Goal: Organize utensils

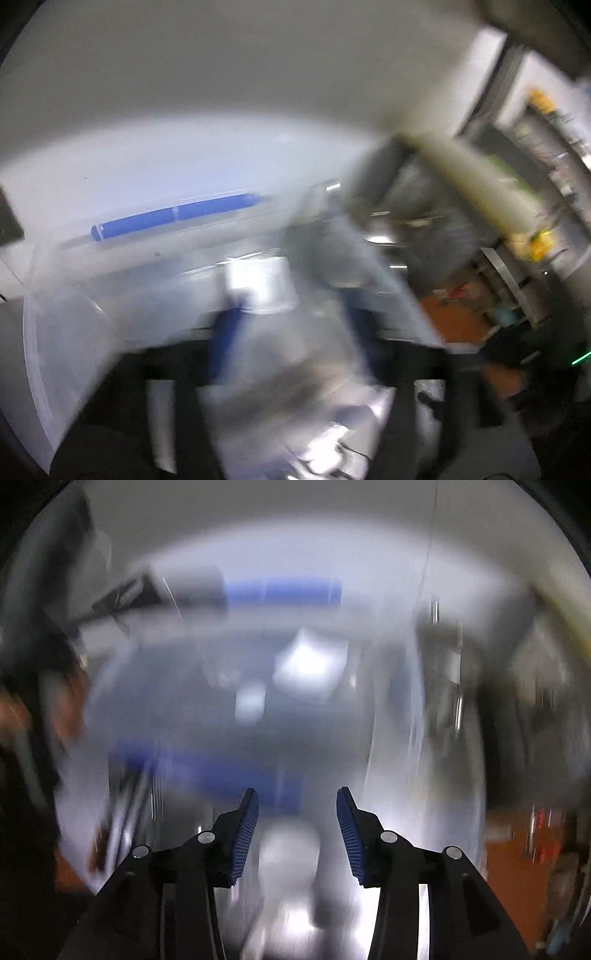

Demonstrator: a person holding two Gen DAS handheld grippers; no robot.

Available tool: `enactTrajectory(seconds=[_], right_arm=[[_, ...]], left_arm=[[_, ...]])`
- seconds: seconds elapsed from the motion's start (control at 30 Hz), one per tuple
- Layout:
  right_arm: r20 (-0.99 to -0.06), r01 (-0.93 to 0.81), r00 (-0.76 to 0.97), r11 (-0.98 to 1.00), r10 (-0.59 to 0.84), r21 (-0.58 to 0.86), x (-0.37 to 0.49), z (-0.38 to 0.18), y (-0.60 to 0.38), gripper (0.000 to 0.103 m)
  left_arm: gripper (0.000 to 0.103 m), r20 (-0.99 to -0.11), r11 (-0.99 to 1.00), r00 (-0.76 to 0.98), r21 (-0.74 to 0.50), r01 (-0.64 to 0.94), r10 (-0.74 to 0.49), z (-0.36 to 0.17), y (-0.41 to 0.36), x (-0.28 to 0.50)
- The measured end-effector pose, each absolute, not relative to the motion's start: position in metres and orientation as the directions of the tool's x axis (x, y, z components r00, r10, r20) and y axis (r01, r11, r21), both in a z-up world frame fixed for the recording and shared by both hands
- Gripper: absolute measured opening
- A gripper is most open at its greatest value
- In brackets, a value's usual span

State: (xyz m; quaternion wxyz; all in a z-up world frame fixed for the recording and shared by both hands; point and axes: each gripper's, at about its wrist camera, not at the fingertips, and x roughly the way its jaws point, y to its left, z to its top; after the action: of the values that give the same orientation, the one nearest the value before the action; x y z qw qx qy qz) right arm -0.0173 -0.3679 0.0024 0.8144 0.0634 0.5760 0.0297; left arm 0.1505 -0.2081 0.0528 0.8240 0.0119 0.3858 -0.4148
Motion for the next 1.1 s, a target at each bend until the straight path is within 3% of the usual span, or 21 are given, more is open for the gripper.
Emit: enactTrajectory(seconds=[0.13,0.4,0.43,0.47,0.5,0.67,0.83,1.1], right_arm=[[-0.982,0.047,0.147,0.990,0.121,0.129,-0.073,-0.062,-0.343,0.045],[-0.986,0.141,0.035,0.976,0.165,0.168,-0.100,-0.120,-0.323,0.044],[-0.986,0.136,0.044,0.977,0.160,0.164,-0.101,-0.121,-0.321,0.042],[-0.986,0.131,0.054,0.978,0.157,0.163,-0.101,-0.121,-0.321,0.026],[-0.986,0.152,0.056,0.975,0.154,0.161,-0.102,-0.121,-0.323,0.025],[-0.958,0.271,0.103,0.919,0.267,0.285,-0.116,-0.119,-0.349,0.024],[-0.857,0.350,0.187,0.783,0.480,0.515,-0.128,-0.107,-0.386,0.024],[-0.770,0.370,0.237,0.678,0.593,0.636,-0.142,-0.102,-0.408,0.024]], left_arm=[[0.069,-0.615,0.638,0.361,-0.314,0.703,-0.701,0.052,-0.184,0.087],[0.069,-0.718,0.634,0.190,-0.419,0.650,-0.669,-0.010,-0.187,0.040],[0.069,-0.723,0.638,0.181,-0.429,0.639,-0.667,-0.014,-0.188,0.037],[0.069,-0.728,0.641,0.169,-0.438,0.630,-0.664,-0.018,-0.190,0.036],[0.069,-0.737,0.647,0.154,-0.448,0.617,-0.658,-0.024,-0.193,0.035],[0.069,-0.742,0.619,-0.028,-0.579,0.530,-0.670,-0.064,-0.204,0.032],[0.069,-0.704,0.578,-0.243,-0.696,0.426,-0.668,-0.099,-0.226,0.018],[0.069,-0.645,0.619,-0.453,-0.751,0.228,-0.615,-0.154,-0.258,0.001]])
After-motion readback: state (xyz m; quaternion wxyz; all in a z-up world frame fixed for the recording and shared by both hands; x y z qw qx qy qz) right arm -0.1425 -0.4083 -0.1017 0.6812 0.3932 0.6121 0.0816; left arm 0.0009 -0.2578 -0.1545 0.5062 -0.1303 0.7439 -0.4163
